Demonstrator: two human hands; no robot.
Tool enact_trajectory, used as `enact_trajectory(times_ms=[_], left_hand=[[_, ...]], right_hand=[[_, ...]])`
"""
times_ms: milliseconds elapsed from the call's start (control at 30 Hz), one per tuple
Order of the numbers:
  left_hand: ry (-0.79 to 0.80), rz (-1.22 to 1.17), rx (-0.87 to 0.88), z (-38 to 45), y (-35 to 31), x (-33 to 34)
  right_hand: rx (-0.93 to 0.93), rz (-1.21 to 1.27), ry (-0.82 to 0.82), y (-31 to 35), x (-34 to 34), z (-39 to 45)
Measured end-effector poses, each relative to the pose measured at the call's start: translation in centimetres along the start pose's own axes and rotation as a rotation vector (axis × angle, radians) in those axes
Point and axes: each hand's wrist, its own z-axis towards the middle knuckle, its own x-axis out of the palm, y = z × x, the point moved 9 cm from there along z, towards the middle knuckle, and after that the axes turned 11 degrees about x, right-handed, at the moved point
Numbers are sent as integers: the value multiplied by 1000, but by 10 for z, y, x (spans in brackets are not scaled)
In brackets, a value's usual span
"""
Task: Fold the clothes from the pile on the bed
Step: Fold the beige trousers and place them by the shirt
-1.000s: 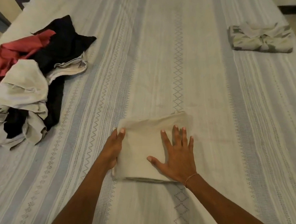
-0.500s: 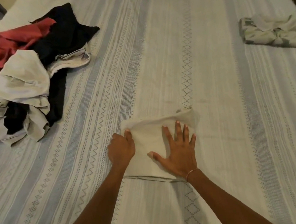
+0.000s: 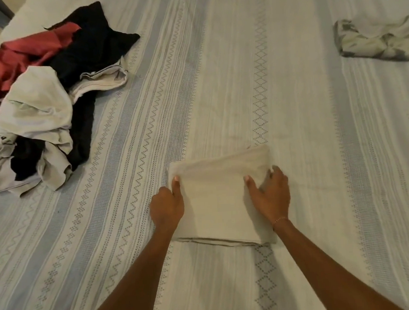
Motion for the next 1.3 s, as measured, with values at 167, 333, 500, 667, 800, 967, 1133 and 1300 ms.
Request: enact_trajectory(times_ms=[167, 333, 500, 667, 800, 967, 1133, 1300], left_hand=[[39, -241, 32, -4, -4, 4], [-5, -434, 64, -5, -38, -6], [9, -586, 113, -2, -115, 13], [65, -639, 180, -8, -230, 62], [119, -648, 221, -16, -328, 113], [217, -653, 277, -13, -448, 185], [238, -626, 347, 4, -544, 238], [232, -631, 339, 31, -597, 286]], right_hand=[[212, 275, 306, -35, 5, -18], [70, 463, 327, -22, -20, -6], [39, 538, 233, -22, -87, 33], [22, 538, 150, -39, -189, 93], [25, 530, 75, -64, -271, 152], [33, 488, -21, -99, -364, 244], [19, 452, -76, -120, -426, 334], [6, 449, -131, -133, -451, 398]])
